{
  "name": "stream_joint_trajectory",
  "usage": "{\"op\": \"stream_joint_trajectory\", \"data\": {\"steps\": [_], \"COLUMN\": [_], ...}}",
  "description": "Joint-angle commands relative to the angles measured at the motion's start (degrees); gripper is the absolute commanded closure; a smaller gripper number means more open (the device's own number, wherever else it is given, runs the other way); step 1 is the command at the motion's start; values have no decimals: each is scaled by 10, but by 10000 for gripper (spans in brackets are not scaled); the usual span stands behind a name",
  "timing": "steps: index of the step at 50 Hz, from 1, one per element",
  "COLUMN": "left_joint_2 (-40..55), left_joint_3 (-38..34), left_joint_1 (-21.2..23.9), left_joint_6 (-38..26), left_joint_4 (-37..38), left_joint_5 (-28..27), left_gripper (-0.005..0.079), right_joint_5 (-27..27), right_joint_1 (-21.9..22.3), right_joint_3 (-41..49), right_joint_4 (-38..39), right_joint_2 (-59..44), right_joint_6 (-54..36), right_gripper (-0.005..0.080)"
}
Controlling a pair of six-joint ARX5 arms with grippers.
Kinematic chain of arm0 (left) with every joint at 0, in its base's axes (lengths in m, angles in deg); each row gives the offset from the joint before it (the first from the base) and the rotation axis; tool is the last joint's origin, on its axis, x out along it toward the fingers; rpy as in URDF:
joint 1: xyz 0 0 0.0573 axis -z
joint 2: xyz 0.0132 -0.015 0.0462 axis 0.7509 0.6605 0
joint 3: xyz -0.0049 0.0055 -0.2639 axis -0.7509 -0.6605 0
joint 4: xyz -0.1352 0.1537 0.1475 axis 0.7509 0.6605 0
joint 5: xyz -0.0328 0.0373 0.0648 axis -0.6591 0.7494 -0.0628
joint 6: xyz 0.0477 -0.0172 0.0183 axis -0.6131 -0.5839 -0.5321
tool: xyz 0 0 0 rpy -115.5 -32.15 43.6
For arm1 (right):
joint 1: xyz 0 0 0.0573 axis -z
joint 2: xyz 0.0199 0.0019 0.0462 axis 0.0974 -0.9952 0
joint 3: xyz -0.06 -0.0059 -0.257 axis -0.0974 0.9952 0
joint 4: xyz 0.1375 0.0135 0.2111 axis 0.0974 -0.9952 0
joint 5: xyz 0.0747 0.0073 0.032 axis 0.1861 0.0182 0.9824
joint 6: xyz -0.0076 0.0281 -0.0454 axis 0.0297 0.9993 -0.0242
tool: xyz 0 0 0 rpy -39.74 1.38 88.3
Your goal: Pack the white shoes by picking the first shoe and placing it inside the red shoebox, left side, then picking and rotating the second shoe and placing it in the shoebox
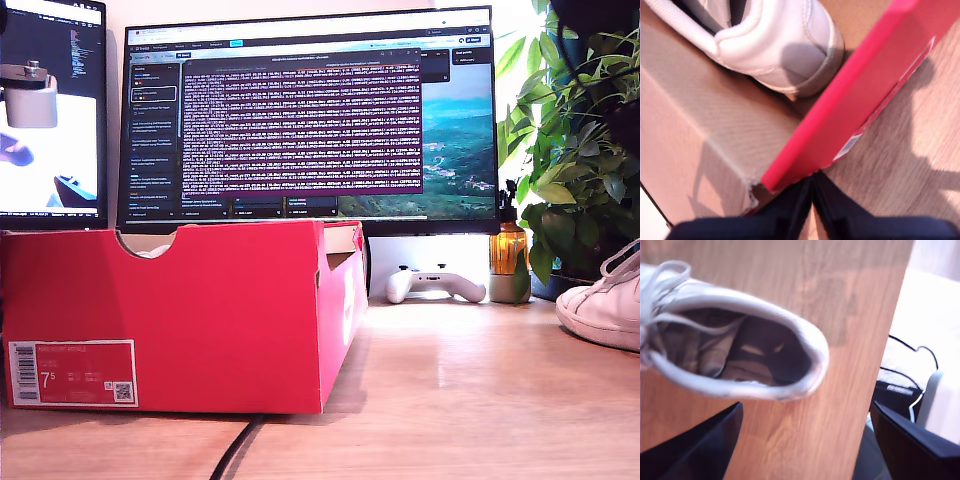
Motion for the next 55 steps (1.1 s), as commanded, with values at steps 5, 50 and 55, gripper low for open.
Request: {"op": "stream_joint_trajectory", "data": {"steps": [5,50,55], "left_joint_2": [3,3,3], "left_joint_3": [-5,-5,-5], "left_joint_1": [1,1,1], "left_joint_6": [4,4,4], "left_joint_4": [-15,-15,-15], "left_joint_5": [-3,-4,-6], "left_gripper": [759,759,759], "right_joint_5": [-6,-24,-24], "right_joint_1": [2,42,47], "right_joint_3": [37,198,202], "right_joint_4": [0,151,150], "right_joint_2": [-1,-1,-1], "right_joint_6": [35,141,179], "right_gripper": [2,437,745]}}
